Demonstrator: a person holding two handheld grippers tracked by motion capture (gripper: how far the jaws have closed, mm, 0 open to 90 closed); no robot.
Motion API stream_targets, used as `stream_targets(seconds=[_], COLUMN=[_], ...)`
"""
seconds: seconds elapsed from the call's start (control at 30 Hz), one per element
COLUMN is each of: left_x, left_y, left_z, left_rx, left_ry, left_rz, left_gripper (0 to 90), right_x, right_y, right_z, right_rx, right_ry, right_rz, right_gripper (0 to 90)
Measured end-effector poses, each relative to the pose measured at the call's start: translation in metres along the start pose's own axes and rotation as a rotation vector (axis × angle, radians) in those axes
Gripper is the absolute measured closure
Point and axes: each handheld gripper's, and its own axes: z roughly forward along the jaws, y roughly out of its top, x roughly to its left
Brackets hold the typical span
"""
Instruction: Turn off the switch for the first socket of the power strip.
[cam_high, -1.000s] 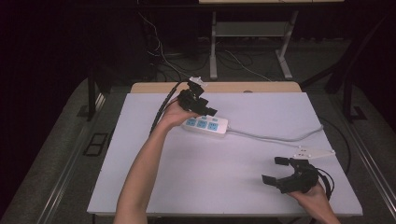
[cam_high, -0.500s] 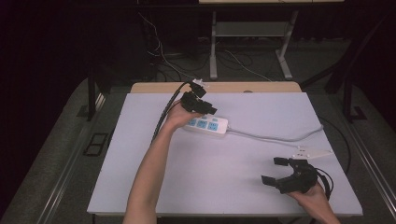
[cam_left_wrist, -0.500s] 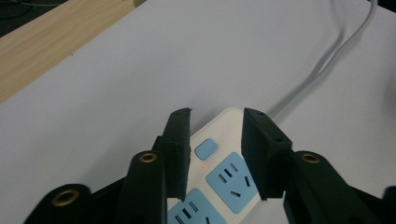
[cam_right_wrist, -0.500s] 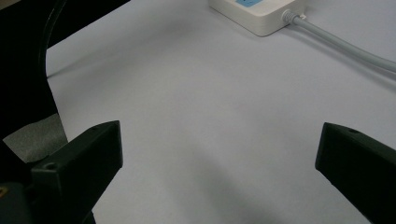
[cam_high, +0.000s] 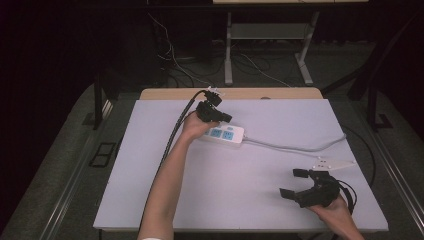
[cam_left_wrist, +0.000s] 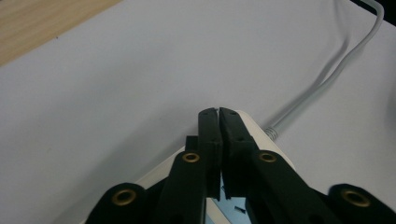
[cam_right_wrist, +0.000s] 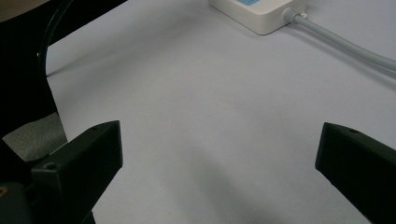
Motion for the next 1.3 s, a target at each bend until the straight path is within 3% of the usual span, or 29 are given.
stream_targets(seconds=[0.23,0.63,1.03,1.1,1.3], left_x=[0.004,0.006,0.007,0.006,0.004], left_y=[-0.003,-0.008,-0.012,-0.013,-0.013], left_z=[0.005,0.019,0.024,0.024,0.024], left_rx=[-0.012,0.008,0.06,0.05,0.059], left_ry=[-0.019,-0.042,-0.034,-0.041,-0.011], left_rz=[-0.041,-0.058,-0.044,-0.048,-0.017], left_gripper=[89.3,89.3,89.3,89.3,89.7], right_x=[0.0,0.0,0.0,0.0,0.0], right_y=[0.0,0.0,0.0,0.0,0.0], right_z=[0.0,0.0,0.0,0.0,0.0], right_rx=[0.001,0.003,0.0,0.001,0.0], right_ry=[0.0,0.0,-0.002,-0.002,-0.003], right_rz=[0.0,-0.001,0.0,0.001,0.001], right_gripper=[0.4,0.4,0.4,0.4,0.4])
